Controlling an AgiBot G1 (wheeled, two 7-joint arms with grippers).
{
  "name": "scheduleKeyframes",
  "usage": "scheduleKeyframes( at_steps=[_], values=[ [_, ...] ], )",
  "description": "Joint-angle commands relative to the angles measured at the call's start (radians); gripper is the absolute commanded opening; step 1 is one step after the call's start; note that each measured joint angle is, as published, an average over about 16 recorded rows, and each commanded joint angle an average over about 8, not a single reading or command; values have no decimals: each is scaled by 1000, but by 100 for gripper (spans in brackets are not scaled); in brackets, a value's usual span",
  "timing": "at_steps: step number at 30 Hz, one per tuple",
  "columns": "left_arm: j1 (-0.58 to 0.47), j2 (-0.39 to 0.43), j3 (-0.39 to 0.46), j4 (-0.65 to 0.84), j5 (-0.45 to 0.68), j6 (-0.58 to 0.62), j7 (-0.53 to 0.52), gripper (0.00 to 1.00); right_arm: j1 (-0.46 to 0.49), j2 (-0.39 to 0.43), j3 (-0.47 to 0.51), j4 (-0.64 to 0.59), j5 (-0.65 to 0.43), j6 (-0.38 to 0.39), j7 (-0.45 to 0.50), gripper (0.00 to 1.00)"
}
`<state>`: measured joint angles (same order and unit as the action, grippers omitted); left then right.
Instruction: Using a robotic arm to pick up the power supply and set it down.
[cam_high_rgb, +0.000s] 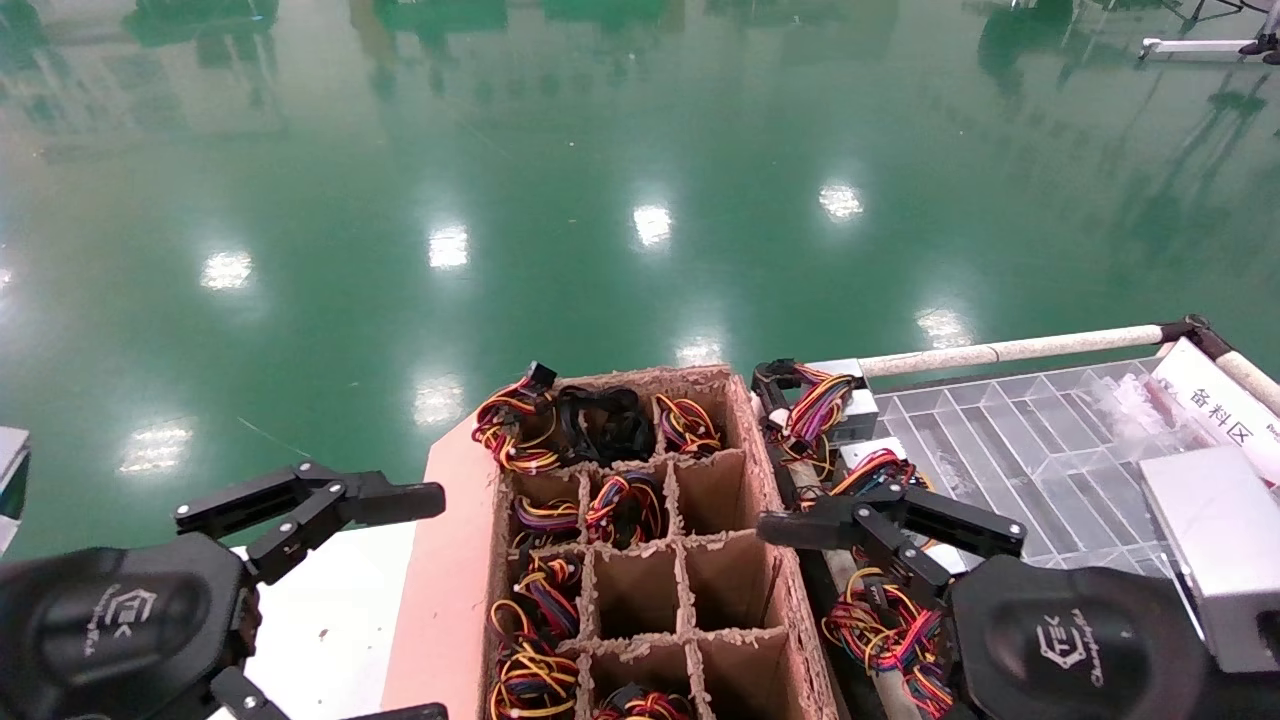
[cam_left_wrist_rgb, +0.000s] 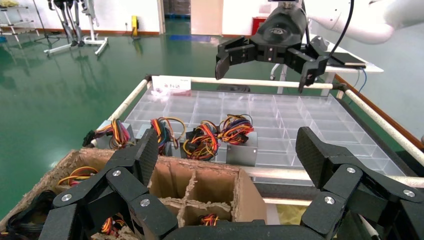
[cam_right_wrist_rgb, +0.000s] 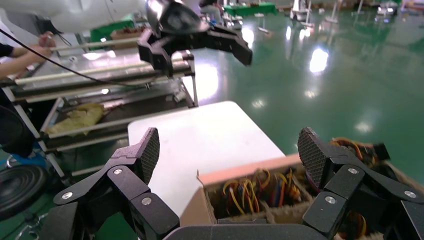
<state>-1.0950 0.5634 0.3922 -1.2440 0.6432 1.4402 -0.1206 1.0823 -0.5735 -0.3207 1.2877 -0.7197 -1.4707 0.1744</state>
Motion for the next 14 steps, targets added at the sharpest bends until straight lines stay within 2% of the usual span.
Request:
scheduleKeyframes(
  at_steps=[1, 8, 14],
  values=[
    [0, 0, 0, 0, 0, 0, 0, 100, -4, -22, 24, -2, -6, -14, 8, 100],
    [0, 0, 0, 0, 0, 0, 0, 100, -13, -60, 67, -6, -18, -40, 19, 100],
    [0, 0, 0, 0, 0, 0, 0, 100, -13, -55, 61, -6, -18, -37, 17, 100]
  ],
)
